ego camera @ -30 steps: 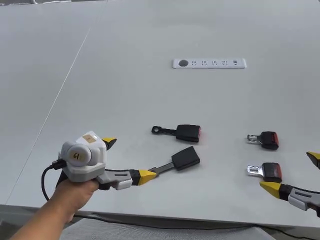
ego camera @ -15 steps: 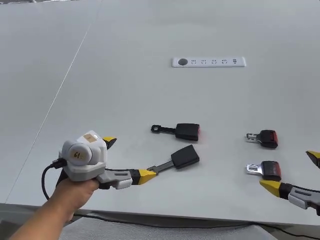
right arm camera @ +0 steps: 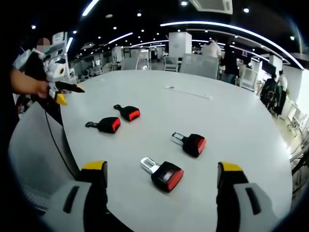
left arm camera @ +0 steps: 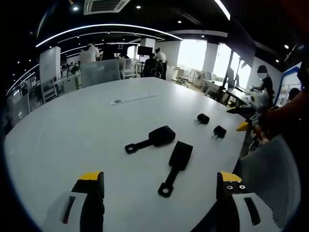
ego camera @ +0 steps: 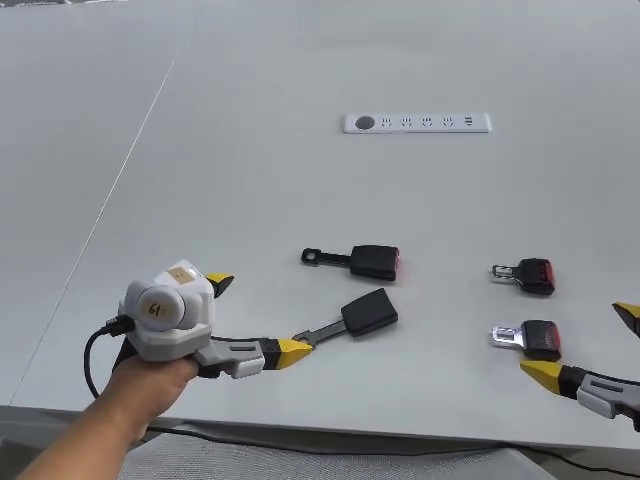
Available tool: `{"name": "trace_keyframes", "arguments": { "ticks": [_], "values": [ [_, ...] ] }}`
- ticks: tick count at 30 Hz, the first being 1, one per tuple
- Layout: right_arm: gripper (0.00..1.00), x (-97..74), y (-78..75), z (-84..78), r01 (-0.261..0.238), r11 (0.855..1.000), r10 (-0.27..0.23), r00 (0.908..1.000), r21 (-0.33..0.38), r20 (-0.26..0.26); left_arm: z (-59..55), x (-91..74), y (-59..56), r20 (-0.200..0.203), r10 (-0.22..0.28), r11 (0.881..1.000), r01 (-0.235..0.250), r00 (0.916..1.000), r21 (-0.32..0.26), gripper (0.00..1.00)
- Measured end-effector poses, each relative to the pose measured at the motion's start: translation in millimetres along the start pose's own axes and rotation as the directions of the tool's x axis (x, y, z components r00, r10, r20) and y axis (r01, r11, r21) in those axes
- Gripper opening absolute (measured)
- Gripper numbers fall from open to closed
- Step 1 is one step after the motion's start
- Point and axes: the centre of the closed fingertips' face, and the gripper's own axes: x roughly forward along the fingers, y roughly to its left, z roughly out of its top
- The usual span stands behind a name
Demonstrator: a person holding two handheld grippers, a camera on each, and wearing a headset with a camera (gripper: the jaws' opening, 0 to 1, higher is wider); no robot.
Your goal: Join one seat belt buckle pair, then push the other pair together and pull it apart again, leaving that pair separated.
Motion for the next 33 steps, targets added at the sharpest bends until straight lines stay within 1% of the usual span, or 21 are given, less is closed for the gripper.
{"name": "trace_keyframes", "arguments": {
  "ticks": [6, 20, 28, 33],
  "values": [
    [0.95, -0.8, -0.5, 0.2, 0.002, 1.0, -0.002, 1.0, 0.0, -0.001, 1.4, 0.7, -1.2, 0.002, -0.002, 1.0, 0.002, 1.0, 0.0, 0.99],
    [0.95, 0.4, -3.1, 7.9, 0.0, 1.0, 0.001, 1.0, -0.011, 0.005, 6.5, 1.4, 2.2, 0.009, -0.001, 1.0, 0.001, 1.0, 0.005, 0.99],
    [0.96, 2.6, -2.2, 8.8, -0.01, 1.0, 0.01, 0.9999, -0.013, 0.003, 6.1, 3.2, 3.1, 0.005, -0.004, 1.0, 0.004, 1.0, 0.007, 0.99],
    [0.95, 3.6, -2.6, 6.7, -0.025, 1.0, 0.025, 0.9997, -0.011, -0.007, 4.9, 5.1, 2.0, -0.001, -0.007, 1.0, 0.007, 1.0, 0.011, 0.99]
  ]
}}
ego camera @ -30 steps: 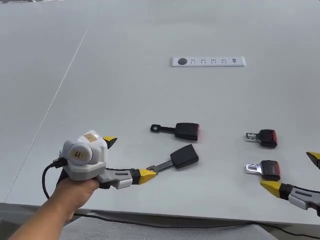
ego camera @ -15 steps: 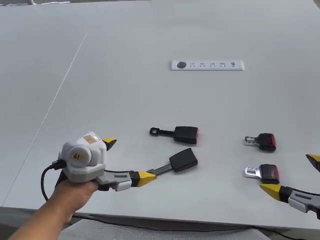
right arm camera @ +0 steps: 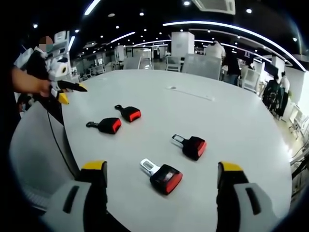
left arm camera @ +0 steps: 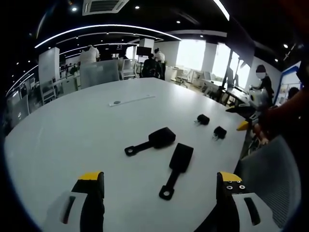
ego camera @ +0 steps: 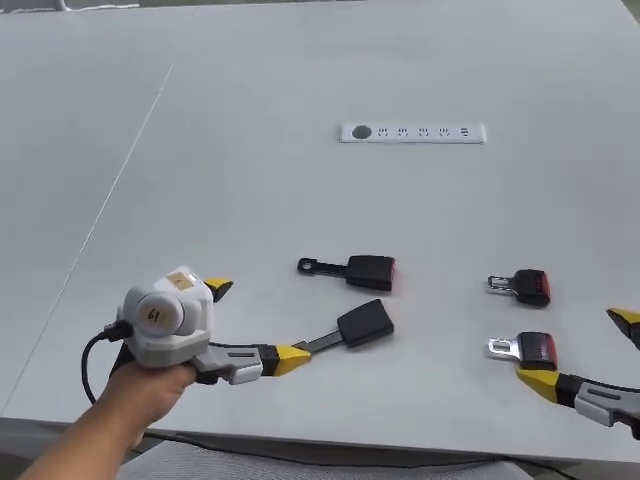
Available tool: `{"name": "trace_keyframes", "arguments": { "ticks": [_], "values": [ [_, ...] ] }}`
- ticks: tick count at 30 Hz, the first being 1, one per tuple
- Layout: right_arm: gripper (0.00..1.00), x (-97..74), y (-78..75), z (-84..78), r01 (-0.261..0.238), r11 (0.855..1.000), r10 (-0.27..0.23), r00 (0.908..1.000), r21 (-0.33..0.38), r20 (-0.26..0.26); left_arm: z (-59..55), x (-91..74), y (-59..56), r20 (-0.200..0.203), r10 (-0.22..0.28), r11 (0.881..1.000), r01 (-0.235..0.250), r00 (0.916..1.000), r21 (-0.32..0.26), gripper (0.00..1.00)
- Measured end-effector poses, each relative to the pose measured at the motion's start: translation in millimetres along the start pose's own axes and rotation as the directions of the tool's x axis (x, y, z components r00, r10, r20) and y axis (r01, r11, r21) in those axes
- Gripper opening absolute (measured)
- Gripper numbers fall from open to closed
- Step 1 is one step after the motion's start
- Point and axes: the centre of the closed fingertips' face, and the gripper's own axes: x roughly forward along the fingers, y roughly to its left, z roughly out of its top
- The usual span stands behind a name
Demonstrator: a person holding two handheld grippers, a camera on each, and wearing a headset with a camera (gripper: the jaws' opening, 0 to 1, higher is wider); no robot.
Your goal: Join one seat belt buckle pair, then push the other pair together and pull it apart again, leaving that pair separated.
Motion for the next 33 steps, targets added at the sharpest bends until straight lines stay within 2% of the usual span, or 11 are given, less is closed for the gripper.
{"name": "trace_keyframes", "arguments": {
  "ticks": [6, 12, 23, 33],
  "values": [
    [0.95, 0.5, 1.1, -4.7, -0.035, 0.999, 0.035, 0.9992, -0.004, -0.019, -0.6, 4.1, -2.6, -0.007, -0.009, 1.0, 0.009, 0.9999, 0.019, 0.98],
    [0.94, 1.7, 1.3, -10.6, -0.06, 0.997, 0.058, 0.9971, -0.038, -0.05, 0.1, 10.2, -7.5, -0.017, -0.023, 0.999, 0.023, 0.9996, 0.033, 0.97],
    [0.89, 4.3, -0.2, -16.6, -0.11, 0.992, 0.104, 0.9907, -0.065, -0.087, -0.6, 20.7, -14.1, -0.042, -0.046, 0.997, 0.048, 0.9981, 0.052, 0.97],
    [0.87, 8.1, -5.4, -24.1, -0.142, 0.988, 0.134, 0.9839, -0.066, -0.118, -5.2, 37.5, -25.9, -0.084, -0.085, 0.993, 0.091, 0.9928, 0.069, 0.95]
  ]
}}
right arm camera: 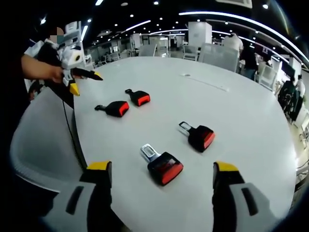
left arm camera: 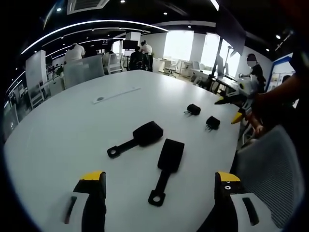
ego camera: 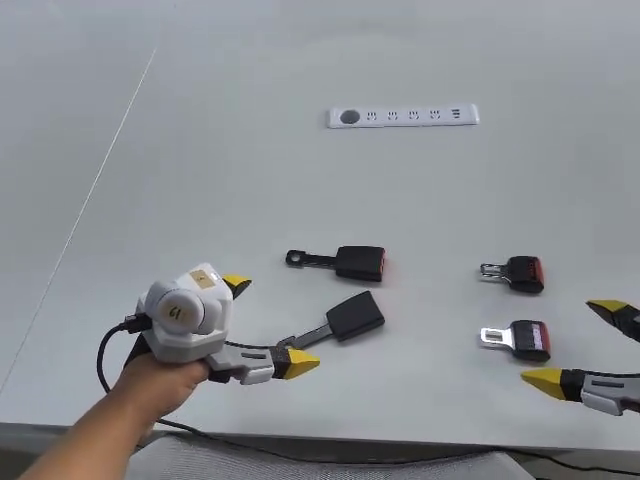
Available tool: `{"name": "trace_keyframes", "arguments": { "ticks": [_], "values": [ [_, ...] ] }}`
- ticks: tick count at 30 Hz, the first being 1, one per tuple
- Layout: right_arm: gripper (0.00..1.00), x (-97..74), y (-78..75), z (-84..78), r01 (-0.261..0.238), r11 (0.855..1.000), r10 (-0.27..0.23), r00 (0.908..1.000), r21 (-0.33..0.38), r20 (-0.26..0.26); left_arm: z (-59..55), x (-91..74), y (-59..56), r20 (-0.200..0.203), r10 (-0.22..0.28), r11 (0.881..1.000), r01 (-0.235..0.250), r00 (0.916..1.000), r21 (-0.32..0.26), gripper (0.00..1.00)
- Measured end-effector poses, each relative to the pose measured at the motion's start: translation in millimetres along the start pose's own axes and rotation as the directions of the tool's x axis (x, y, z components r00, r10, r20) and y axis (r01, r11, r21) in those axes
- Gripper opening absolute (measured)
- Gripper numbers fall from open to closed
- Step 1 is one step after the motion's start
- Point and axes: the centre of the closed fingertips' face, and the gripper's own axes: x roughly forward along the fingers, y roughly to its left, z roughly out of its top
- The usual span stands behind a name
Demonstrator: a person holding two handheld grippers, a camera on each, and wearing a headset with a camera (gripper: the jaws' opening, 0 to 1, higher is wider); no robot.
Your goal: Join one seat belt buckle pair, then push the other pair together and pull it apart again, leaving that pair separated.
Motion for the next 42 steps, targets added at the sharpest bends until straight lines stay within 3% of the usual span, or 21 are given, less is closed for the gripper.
{"name": "trace_keyframes", "arguments": {
  "ticks": [16, 27, 32, 37, 42],
  "values": [
    [0.8, 15.2, -10.1, -11.0, -0.094, 0.994, 0.09, 0.9929, -0.054, -0.078, 4.7, 31.0, -6.2, -0.041, -0.056, 0.998, 0.058, 0.9976, 0.029, 0.9],
    [0.74, 29.1, -11.4, -17.9, -0.161, 0.984, 0.15, 0.9805, -0.076, -0.127, -2.6, 57.5, -13.1, -0.111, -0.109, 0.989, 0.119, 0.9877, 0.084, 0.87],
    [0.73, 33.9, -11.5, -22.7, -0.201, 0.974, 0.183, 0.9694, -0.102, -0.164, -6.9, 71.9, -17.8, -0.142, -0.139, 0.983, 0.154, 0.9801, 0.099, 0.84],
    [0.65, 36.9, -7.4, -28.5, -0.269, 0.953, 0.237, 0.9483, -0.138, -0.211, -10.4, 84.2, -26.0, -0.166, -0.178, 0.974, 0.198, 0.9699, 0.111, 0.79],
    [0.64, 40.0, -7.7, -29.9, -0.306, 0.941, 0.269, 0.9362, -0.148, -0.226, -15.2, 95.5, -29.1, -0.199, -0.188, 0.967, 0.216, 0.9619, 0.135, 0.76]
  ]
}}
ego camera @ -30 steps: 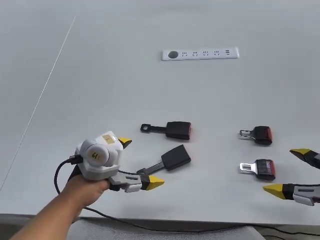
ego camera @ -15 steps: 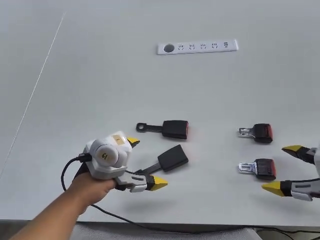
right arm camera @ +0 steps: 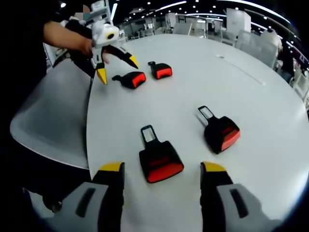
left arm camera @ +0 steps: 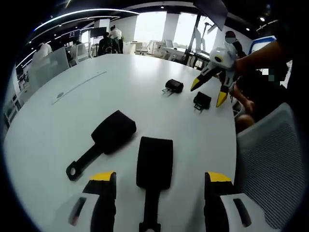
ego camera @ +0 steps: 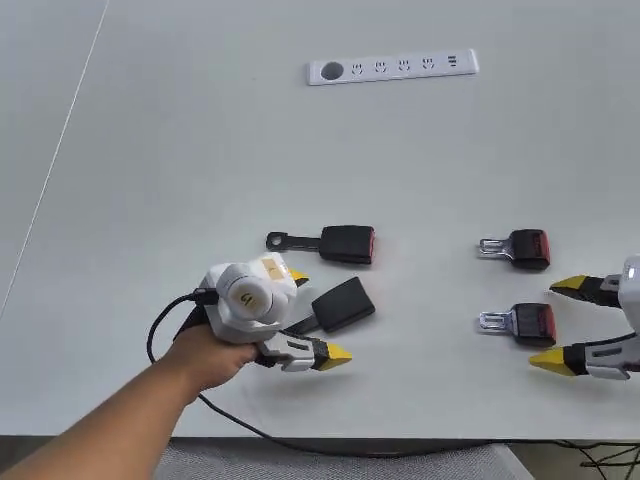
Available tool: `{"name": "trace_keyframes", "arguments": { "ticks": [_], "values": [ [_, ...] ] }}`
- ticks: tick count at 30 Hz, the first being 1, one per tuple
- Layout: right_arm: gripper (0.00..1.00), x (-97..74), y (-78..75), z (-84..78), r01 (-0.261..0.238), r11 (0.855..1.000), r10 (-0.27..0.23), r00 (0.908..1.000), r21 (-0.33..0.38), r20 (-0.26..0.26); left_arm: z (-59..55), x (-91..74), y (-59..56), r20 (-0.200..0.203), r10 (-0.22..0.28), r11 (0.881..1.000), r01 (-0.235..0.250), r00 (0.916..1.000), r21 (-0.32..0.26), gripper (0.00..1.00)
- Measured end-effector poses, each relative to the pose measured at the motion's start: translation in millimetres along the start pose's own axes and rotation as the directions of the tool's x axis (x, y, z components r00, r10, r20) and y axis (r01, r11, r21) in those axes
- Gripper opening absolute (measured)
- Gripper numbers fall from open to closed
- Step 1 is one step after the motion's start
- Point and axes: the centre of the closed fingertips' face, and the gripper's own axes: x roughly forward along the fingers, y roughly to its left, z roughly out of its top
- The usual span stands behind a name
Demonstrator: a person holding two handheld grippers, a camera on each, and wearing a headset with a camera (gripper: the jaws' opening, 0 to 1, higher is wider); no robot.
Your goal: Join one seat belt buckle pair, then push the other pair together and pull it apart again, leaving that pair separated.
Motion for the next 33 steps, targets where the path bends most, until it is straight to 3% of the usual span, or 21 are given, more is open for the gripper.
{"name": "trace_keyframes", "arguments": {
  "ticks": [5, 10, 13, 24, 26, 27, 30, 31, 32, 33],
  "values": [
    [0.58, 2.0, 3.2, -3.4, -0.05, 0.998, 0.049, 0.9984, -0.036, -0.026, -5.1, 9.3, 0.2, -0.029, -0.02, 1.0, 0.02, 0.9994, -0.007, 0.71],
    [0.51, 3.3, 7.1, -8.4, -0.104, 0.988, 0.096, 0.9921, -0.111, -0.081, -5.2, 11.0, 0.7, -0.038, -0.02, 0.998, 0.022, 0.9991, 0.051, 0.66],
    [0.49, 4.9, 5.5, -6.9, -0.111, 0.986, 0.101, 0.9915, -0.126, -0.082, -10.6, 13.7, -0.4, -0.079, -0.03, 0.995, 0.037, 0.9965, 0.092, 0.6],
    [0.42, 5.5, 5.2, -6.3, -0.141, 0.975, 0.129, 0.9884, -0.173, -0.08, -6.7, 17.3, -1.4, -0.05, -0.043, 0.984, 0.051, 0.9978, 0.172, 0.58],
    [0.39, 6.2, 4.9, -5.8, -0.139, 0.973, 0.126, 0.9888, -0.184, -0.08, -4.8, 18.2, -2.0, -0.048, -0.057, 0.974, 0.066, 0.9972, 0.216, 0.51],
    [0.37, 6.5, 4.3, -5.5, -0.136, 0.973, 0.123, 0.9892, -0.186, -0.081, -7.4, 18.6, -4.6, -0.068, -0.063, 0.967, 0.078, 0.9957, 0.242, 0.47],
    [0.35, 6.3, 2.5, -5.0, -0.132, 0.971, 0.117, 0.9895, -0.2, -0.084, -4.4, 20.0, -2.5, -0.073, -0.063, 0.964, 0.079, 0.9954, 0.255, 0.42],
    [0.35, 6.5, 2.5, -4.8, -0.131, 0.97, 0.116, 0.9896, -0.204, -0.085, -4.5, 19.7, -0.1, -0.082, -0.066, 0.958, 0.087, 0.9944, 0.275, 0.39],
    [0.35, 6.3, 2.1, -4.8, -0.131, 0.969, 0.115, 0.9897, -0.208, -0.085, 0.7, 22.7, 0.2, -0.068, -0.081, 0.93, 0.1, 0.9944, 0.355, 0.36],
    [0.35, 6.3, 1.8, -4.6, -0.131, 0.969, 0.115, 0.9897, -0.208, -0.084, -6.6, 23.0, -1.3, -0.104, -0.077, 0.951, 0.105, 0.9916, 0.292, 0.35]
  ]
}}
